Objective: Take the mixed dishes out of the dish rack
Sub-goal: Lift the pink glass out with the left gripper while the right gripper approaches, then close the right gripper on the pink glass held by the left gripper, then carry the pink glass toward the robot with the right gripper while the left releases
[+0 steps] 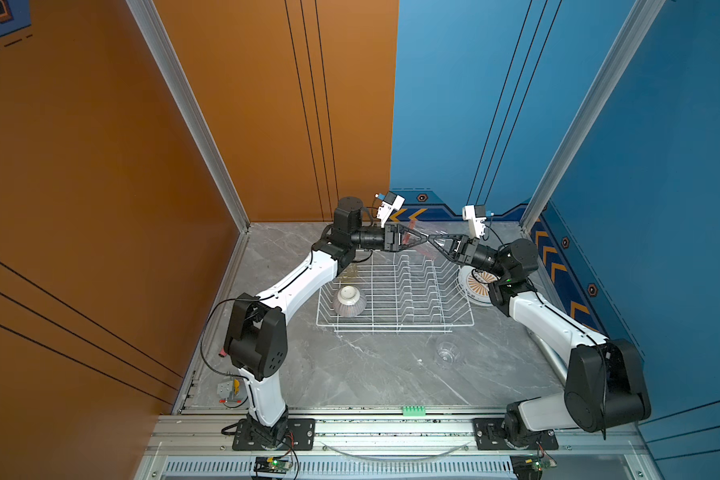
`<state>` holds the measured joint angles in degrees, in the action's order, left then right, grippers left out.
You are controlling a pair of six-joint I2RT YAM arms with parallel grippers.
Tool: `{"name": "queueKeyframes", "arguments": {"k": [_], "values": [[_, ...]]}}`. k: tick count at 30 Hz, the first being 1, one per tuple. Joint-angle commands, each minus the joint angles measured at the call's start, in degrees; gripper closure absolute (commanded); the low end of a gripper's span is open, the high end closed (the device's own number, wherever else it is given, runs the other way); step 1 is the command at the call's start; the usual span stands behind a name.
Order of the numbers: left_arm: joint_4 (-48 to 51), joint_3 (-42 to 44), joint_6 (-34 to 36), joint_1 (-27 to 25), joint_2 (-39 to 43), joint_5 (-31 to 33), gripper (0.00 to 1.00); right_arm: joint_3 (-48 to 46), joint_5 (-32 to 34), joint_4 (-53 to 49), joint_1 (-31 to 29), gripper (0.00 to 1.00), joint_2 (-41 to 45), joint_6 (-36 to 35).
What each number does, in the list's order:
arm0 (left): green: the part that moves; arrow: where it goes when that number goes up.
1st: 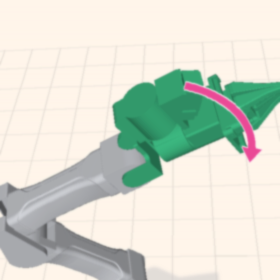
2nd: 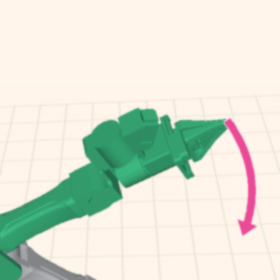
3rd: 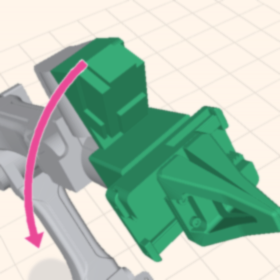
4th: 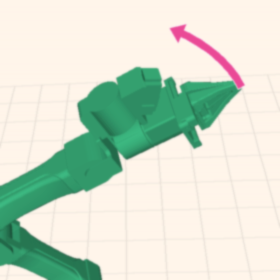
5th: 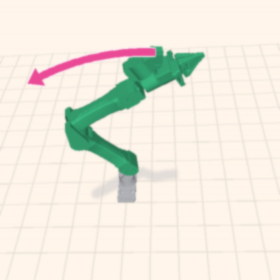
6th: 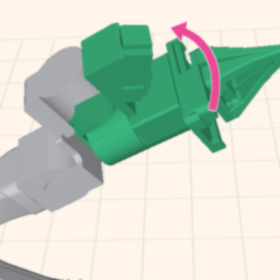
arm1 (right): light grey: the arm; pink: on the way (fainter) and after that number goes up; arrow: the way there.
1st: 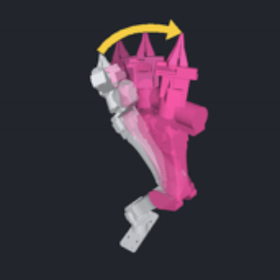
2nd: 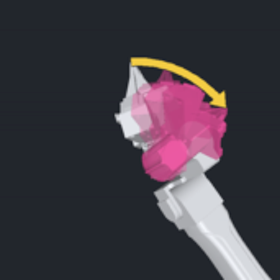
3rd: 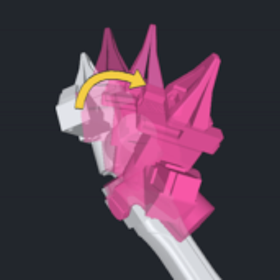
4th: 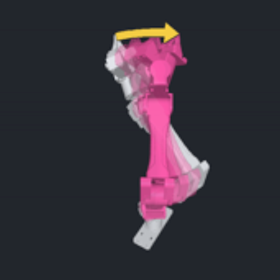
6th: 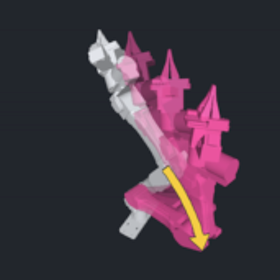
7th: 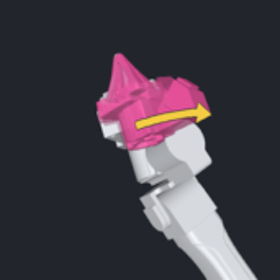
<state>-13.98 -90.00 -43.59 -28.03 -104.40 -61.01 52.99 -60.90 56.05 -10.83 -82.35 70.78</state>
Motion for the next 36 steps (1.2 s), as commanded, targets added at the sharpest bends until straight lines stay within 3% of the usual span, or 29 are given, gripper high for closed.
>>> {"name": "queueKeyframes", "arguments": {"k": [1, 3, 8, 11, 16, 19, 36], "values": [[-1.93, 1.75, 1.65, -0.47, 1.56, 1.11, 0.43, 1.55, 1.34, -3.6, -0.47, 1.0, 1.65, -2.0], [-1.93, 3.98, 3.03, -0.32, 3.69, 3.13, 0.26, 1.83, 1.87, -8.79, -0.57, 1.0, 3.71, -5.77], [3.46, 7.39, 9.25, 0.56, 7.86, 6.58, 0.01, 3.73, 2.81, -23.55, -1.24, 1.0, 8.18, -16.03], [14.82, 5.84, 17.6, 1.31, 9.87, 10.55, 0.02, 5.04, 2.55, -28.1, -1.6, 1.0, 9.51, -18.58], [34.28, 1.71, 29.54, 1.9, 12.19, 24.75, 0.02, 7.58, 2.87, -38.89, -2.53, 1.0, 11.36, -24.86], [36.76, 2.55, 31.18, 2.73, 13.74, 29.95, 0.02, 9.19, 3.76, -47.04, -3.2, 1.0, 12.7, -29.94], [42.34, 6.14, 35.13, 4.22, 17.57, 44.54, 0.02, 17.85, 11.12, -80.8, -11.0, 1.0, 16.93, -49.16]]}}
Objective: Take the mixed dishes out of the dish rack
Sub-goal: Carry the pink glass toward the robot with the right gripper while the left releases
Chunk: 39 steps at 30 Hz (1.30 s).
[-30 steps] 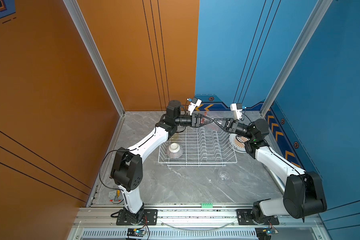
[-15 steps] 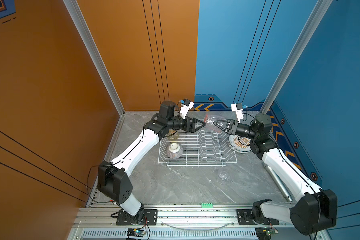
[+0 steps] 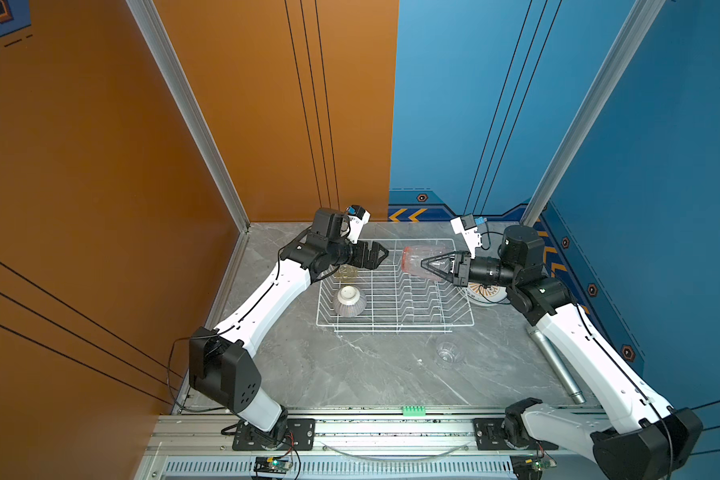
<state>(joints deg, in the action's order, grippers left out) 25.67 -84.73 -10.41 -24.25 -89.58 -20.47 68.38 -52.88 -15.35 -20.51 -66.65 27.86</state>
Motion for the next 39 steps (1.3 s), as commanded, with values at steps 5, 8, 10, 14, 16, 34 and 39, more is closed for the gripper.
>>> {"name": "queueKeyframes", "arguments": {"k": [5, 8, 10, 14, 16, 34, 39], "values": [[4.65, 2.27, 3.78, 0.56, 5.51, 7.86, 0.02, 6.23, 10.38, -23.16, -6.28, 1.0, 0.62, -13.64], [5.91, 2.87, 4.74, 0.77, 6.84, 9.67, 0.02, 8.28, 14.56, -29.09, -9.05, 1.0, -0.43, -15.99], [6.57, 3.15, 5.02, 0.95, 7.39, 10.02, 0.02, 9.4, 16.67, -31.76, -10.73, 1.0, -1.1, -16.89], [8.0, 3.4, 5.78, 1.05, 8.4, 11.93, 0.02, 11.99, 22.18, -37.93, -14.86, 1.0, -3.04, -19.01], [8.8, 3.85, 6.17, 1.05, 8.98, 13.21, 0.02, 13.5, 26.5, -41.91, -17.74, 1.0, -4.12, -20.51], [11.44, 6.85, 6.64, 0.28, 9.08, 17.81, 0.02, 13.25, 45.17, -53.06, -37.39, 1.0, -20.25, -25.99], [11.52, 7.46, 6.75, -0.1, 8.42, 18.36, 0.02, 12.16, 45.69, -52.37, -38.16, 1.0, -24.75, -26.85]]}}
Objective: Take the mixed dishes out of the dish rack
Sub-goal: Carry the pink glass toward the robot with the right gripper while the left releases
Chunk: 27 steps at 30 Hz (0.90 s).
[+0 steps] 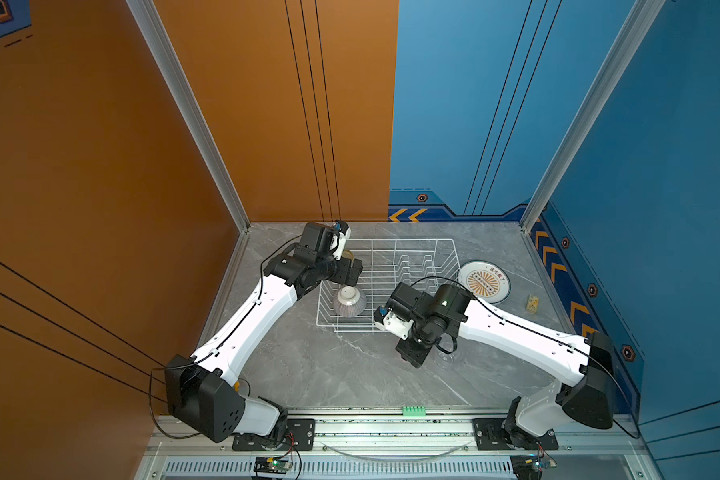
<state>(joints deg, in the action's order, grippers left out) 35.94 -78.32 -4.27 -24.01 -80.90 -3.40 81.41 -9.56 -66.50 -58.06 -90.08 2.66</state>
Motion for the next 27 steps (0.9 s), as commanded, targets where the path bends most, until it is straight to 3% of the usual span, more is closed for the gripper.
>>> {"name": "queueKeyframes", "arguments": {"k": [1, 27], "values": [[1.24, 1.06, 0.75, -0.34, -0.47, 1.38, 0.02, -1.03, 2.38, -1.1, -0.78, 1.0, -2.16, -1.77], [1.61, -2.35, 1.64, -0.59, -4.77, 0.58, 0.02, -5.16, 5.53, 5.01, 2.32, 1.0, -9.48, -2.56]]}}
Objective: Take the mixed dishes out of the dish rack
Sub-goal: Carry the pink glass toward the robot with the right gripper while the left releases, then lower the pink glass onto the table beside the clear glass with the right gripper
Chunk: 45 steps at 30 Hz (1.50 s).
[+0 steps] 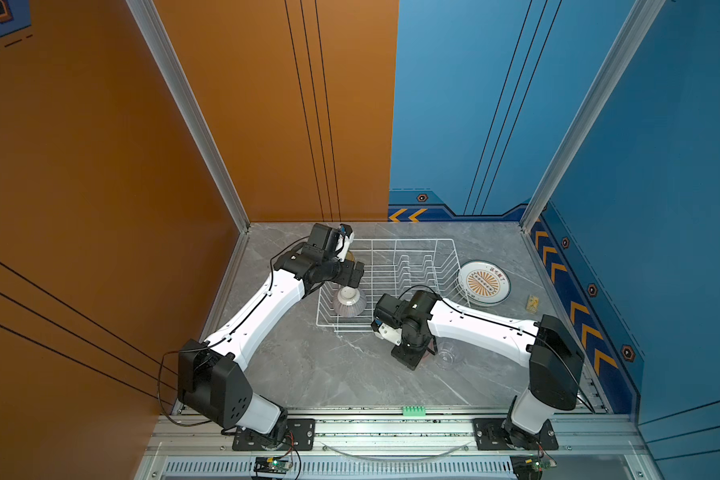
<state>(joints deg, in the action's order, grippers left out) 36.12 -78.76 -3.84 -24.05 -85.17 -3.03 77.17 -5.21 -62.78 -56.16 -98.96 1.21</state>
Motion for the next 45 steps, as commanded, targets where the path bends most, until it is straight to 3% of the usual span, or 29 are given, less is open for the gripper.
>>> {"name": "queueKeyframes", "arguments": {"k": [1, 34, 45], "values": [[1.5, -2.0, 1.18, -0.5, -0.55, 0.3, 0.02, -1.11, 1.04, 1.53, 0.66, 1.0, -0.75, -1.08], [4.27, -4.3, 1.6, -1.86, -3.03, 2.49, 0.02, -4.75, 1.08, 6.32, 3.07, 0.95, -2.05, -0.6], [4.63, -4.25, 1.71, -1.87, -2.89, 3.26, 0.02, -4.73, 2.22, 6.81, 3.21, 0.61, -0.57, -0.26]]}}
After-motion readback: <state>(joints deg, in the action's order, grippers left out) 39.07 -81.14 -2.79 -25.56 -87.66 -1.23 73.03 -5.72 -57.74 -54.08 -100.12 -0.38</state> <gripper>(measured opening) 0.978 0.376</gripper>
